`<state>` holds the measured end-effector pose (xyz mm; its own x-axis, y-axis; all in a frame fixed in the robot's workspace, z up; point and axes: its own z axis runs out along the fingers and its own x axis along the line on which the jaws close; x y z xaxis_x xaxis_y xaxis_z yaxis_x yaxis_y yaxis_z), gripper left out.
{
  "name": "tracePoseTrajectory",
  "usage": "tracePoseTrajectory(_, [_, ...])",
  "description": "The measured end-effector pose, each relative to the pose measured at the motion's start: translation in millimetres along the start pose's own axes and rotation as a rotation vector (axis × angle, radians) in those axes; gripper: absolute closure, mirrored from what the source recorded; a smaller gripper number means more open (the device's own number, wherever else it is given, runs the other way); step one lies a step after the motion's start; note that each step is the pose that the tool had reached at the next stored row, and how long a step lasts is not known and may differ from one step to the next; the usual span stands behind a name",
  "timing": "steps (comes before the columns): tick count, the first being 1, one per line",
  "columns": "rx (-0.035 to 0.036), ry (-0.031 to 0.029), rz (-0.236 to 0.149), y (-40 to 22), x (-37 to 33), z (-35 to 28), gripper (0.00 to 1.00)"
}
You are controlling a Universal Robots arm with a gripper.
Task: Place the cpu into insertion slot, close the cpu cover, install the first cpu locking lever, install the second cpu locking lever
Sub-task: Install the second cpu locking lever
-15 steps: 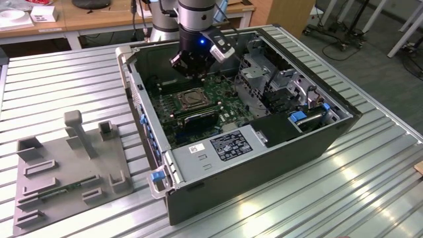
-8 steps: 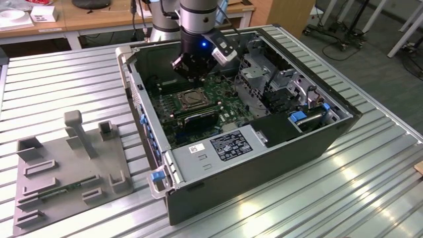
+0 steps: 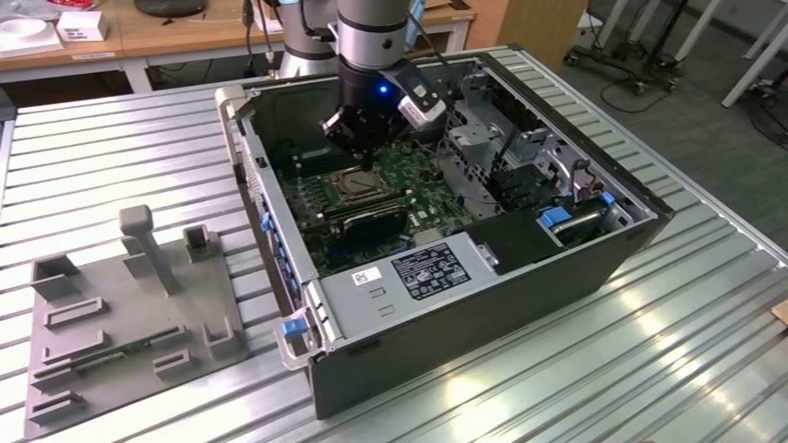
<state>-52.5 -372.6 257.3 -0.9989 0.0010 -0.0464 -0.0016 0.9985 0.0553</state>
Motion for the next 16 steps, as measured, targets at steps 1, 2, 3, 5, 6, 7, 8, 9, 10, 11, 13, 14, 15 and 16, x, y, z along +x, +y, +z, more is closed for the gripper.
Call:
tracePoseTrajectory(1, [-0.0003, -0.0001, 0.000, -1.8, 0.5, 0.2, 0.89])
tracePoseTrajectory(2, [-0.0003, 0.0000, 0.000, -2.9, 1.2, 0.6, 0.89])
tracePoseTrajectory(3, [-0.0004, -0.0001, 0.000, -3.5, 1.6, 1.3, 0.89])
tracePoseTrajectory(5, [-0.0004, -0.0001, 0.000, -4.4, 2.9, 3.2, 0.89])
tracePoseTrajectory(6, [-0.0003, -0.0001, 0.000, -4.8, 3.6, 4.2, 0.89])
tracePoseTrajectory(7, [-0.0004, -0.0002, 0.000, -5.0, 4.4, 5.6, 0.89])
tracePoseTrajectory(8, [-0.0004, -0.0004, 0.000, -5.1, 5.2, 7.1, 0.89])
tracePoseTrajectory(9, [-0.0003, -0.0007, 0.000, -5.2, 6.1, 8.5, 0.89])
tracePoseTrajectory(10, [-0.0003, -0.0009, 0.000, -5.3, 7.1, 9.8, 0.89])
tracePoseTrajectory(11, [-0.0004, -0.0011, 0.000, -5.4, 8.1, 11.0, 0.89])
tracePoseTrajectory(13, [-0.0003, -0.0015, 0.000, -5.6, 10.3, 13.2, 0.89])
tracePoseTrajectory(14, [-0.0003, -0.0017, 0.000, -5.7, 11.3, 14.0, 0.89])
tracePoseTrajectory(15, [-0.0003, -0.0018, 0.000, -5.8, 12.1, 14.8, 0.89])
tracePoseTrajectory(16, [-0.0002, -0.0017, 0.000, -5.8, 12.9, 15.8, 0.89])
